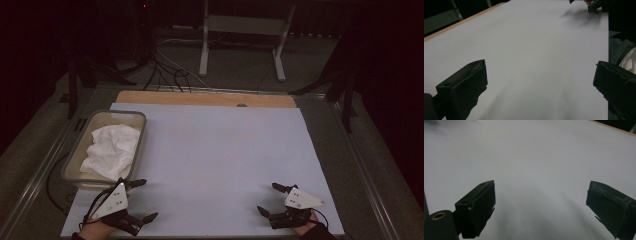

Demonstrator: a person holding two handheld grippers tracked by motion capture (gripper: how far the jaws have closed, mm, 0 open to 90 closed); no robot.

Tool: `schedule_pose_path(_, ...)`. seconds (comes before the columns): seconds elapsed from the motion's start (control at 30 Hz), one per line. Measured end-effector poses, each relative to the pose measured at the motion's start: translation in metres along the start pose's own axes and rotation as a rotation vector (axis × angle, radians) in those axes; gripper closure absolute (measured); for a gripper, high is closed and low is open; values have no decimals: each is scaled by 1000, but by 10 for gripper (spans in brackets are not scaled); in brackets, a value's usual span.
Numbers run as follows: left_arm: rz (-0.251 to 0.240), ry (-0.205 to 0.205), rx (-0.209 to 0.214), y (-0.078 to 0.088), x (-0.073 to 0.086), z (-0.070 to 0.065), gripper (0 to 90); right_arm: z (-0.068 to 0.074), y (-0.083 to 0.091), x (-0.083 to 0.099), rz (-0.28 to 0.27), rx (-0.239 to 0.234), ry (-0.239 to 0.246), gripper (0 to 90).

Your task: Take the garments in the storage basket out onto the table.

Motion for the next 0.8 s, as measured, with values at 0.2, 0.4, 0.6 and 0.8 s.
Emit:
schedule_pose_path(0.2,41,-15,13,-3,2,-3,0,5,1,-2,-6,-15,13,87)
schedule_pose_path(0.4,66,-37,31,-6,5,-4,0,6,1,-3,-13,-24,12,87)
schedule_pose_path(0.6,87,-19,59,-9,8,-5,0,9,0,-3,-11,-28,18,87)
schedule_pose_path(0.8,88,-17,70,-10,7,-5,0,9,1,-4,-11,-20,26,87)
Point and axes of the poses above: each handheld gripper's, and its own axes: y roughly backward along the jaws, x roughly out of its underside, z roughly to its left, the point moved 5 cm from there along -y, roughly forward along the jaws, and after that the axes turned 12 degrees about x, right-handed, at the moved point
